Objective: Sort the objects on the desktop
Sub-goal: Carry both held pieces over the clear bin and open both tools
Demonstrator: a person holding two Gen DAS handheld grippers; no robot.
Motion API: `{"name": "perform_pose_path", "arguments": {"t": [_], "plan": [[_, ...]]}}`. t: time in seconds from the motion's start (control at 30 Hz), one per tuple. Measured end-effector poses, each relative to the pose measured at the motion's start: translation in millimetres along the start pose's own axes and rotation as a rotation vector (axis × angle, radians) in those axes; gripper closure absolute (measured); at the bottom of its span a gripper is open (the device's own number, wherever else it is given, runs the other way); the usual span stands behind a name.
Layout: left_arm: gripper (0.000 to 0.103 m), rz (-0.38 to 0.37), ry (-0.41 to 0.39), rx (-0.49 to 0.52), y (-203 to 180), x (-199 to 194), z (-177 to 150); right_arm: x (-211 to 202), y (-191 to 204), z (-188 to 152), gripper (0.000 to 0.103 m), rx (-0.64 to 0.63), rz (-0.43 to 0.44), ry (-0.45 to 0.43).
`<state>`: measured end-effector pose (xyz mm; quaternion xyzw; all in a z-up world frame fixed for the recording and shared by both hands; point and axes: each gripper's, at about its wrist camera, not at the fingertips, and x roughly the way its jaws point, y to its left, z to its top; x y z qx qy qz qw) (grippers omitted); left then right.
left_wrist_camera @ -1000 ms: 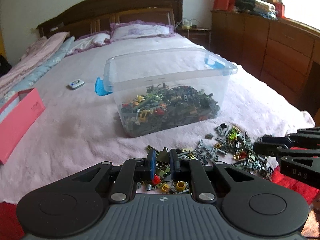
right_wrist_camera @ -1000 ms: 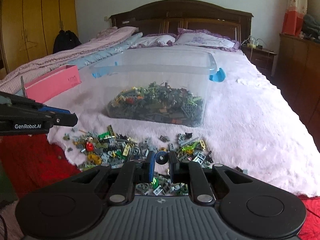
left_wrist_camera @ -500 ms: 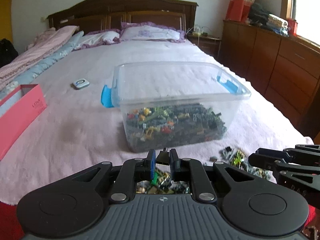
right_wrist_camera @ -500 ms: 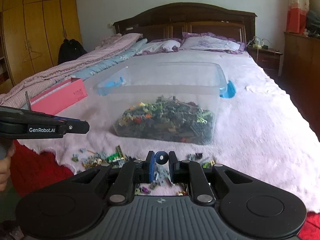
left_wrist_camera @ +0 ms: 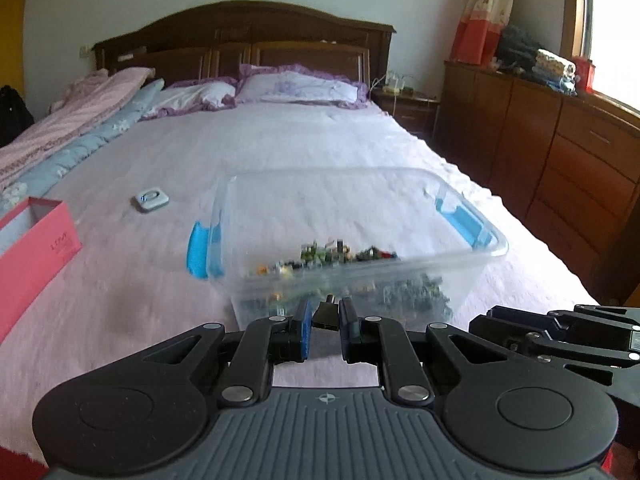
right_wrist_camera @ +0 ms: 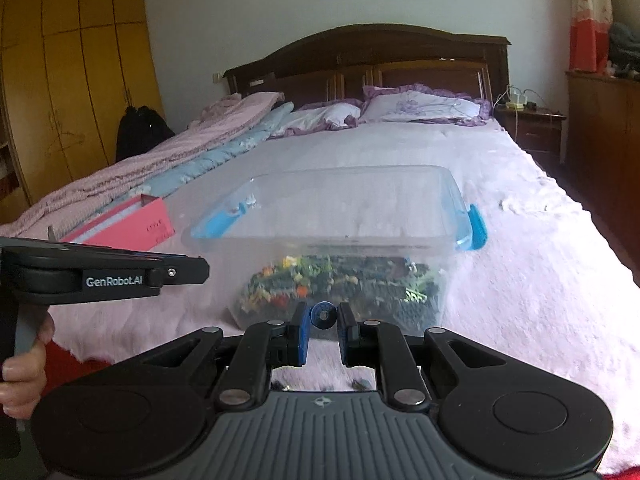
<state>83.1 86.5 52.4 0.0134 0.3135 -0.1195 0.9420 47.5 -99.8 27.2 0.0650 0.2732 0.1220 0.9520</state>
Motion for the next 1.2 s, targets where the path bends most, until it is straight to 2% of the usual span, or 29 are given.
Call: {"name": "perform_pose_path", "arguments": {"t": [0.33,0.57,0.9,1.2], "plan": [[0.087,0.013,-0.049,0.031,-3,21,33,20,-7,41,0.087,-0.008,-0.005,-0.061],[0.087,0.031,-0.039,0.044,-4,39,37,43,-13,57,0.087,0.007,-0.017,-0.068],[0.087,0.048,-0.016,0.054,-3,64,41,79,-21,66,0.087,0.016,-0.025,-0.055],[0.087,0.058,-0.01,0.044,0,66,41,94,-26,65,0.087,0.028,-0.037,-0.042]]}}
